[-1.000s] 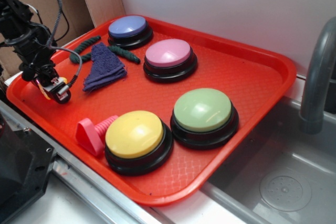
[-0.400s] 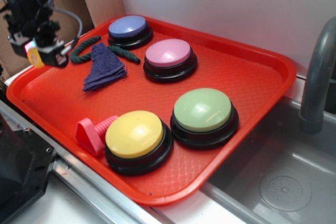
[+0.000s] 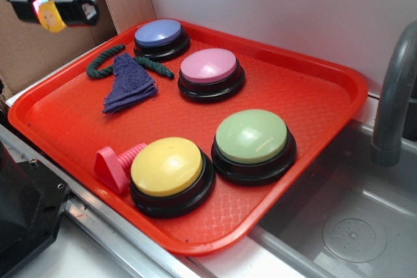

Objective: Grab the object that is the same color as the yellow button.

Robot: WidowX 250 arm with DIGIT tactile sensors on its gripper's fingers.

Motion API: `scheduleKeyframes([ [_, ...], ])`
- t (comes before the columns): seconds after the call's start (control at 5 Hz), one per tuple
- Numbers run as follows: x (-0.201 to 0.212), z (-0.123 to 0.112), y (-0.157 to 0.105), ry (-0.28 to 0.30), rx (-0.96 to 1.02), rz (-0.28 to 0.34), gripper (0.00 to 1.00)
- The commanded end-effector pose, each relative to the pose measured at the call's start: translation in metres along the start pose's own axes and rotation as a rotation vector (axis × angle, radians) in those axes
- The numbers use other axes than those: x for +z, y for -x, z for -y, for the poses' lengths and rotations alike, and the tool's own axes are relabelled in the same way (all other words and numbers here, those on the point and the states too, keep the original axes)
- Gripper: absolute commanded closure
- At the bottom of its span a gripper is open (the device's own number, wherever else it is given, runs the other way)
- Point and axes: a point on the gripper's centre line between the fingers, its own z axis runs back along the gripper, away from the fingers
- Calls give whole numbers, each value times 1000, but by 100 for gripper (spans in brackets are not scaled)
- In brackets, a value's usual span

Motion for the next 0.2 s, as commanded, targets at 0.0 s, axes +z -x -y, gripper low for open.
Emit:
scheduleKeyframes([
  [0.0,37,27,-18,-7,-59,150,100],
])
